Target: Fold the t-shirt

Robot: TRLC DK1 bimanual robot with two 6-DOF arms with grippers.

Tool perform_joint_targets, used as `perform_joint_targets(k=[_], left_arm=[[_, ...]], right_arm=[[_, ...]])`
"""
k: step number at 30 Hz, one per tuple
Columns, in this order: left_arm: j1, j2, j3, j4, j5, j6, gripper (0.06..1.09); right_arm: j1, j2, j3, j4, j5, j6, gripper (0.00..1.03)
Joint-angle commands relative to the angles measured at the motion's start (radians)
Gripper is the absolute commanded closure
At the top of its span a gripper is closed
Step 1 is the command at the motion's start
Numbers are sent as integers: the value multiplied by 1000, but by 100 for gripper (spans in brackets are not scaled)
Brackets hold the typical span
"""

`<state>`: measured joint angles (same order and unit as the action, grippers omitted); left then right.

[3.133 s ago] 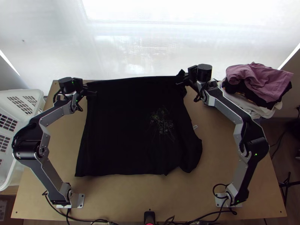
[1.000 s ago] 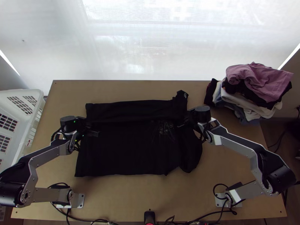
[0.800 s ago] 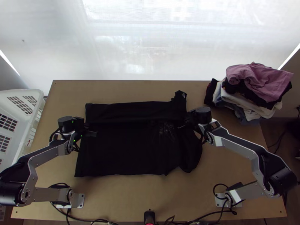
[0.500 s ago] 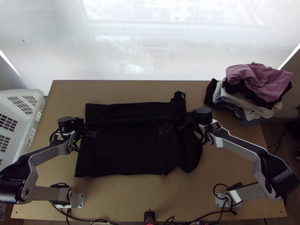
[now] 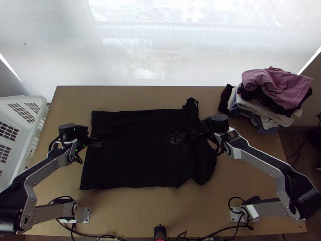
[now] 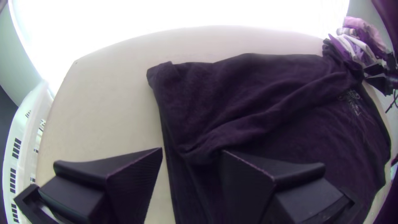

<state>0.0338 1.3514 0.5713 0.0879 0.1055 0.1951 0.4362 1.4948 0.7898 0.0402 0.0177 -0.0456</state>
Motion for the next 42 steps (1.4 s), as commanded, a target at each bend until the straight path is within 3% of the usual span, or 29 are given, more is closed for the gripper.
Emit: perform_joint_targets(k=[1,4,7,13,17,22,35,39,42], left_arm=[[20,-216,96,-433,140,4,33],[40,-244,148,-731,197,90,33],[48,-245,170,-941,195,135,33],[64,-235,173,-1105,118,182,33],[64,-278,142,-1093,-26,221,26],[64,-316,104,-1123,-93,264,26],[44,-281,35,-1176,-87,251,27],[44,-275,15,-1162,-76,251,38],[44,-270,7,-1146,-41,257,54]], right_arm=[[-1,-105,32,-106,-1,-5,5],[-8,-148,55,-180,-1,-5,5],[-21,-182,57,-220,1,-14,5],[-36,-225,49,-253,-1,-10,5],[-37,-235,68,-286,1,-4,5],[-42,-255,83,-324,1,-2,5],[-54,-298,81,-384,2,0,5],[-62,-306,75,-388,4,0,5],[-63,-308,75,-395,2,0,5]])
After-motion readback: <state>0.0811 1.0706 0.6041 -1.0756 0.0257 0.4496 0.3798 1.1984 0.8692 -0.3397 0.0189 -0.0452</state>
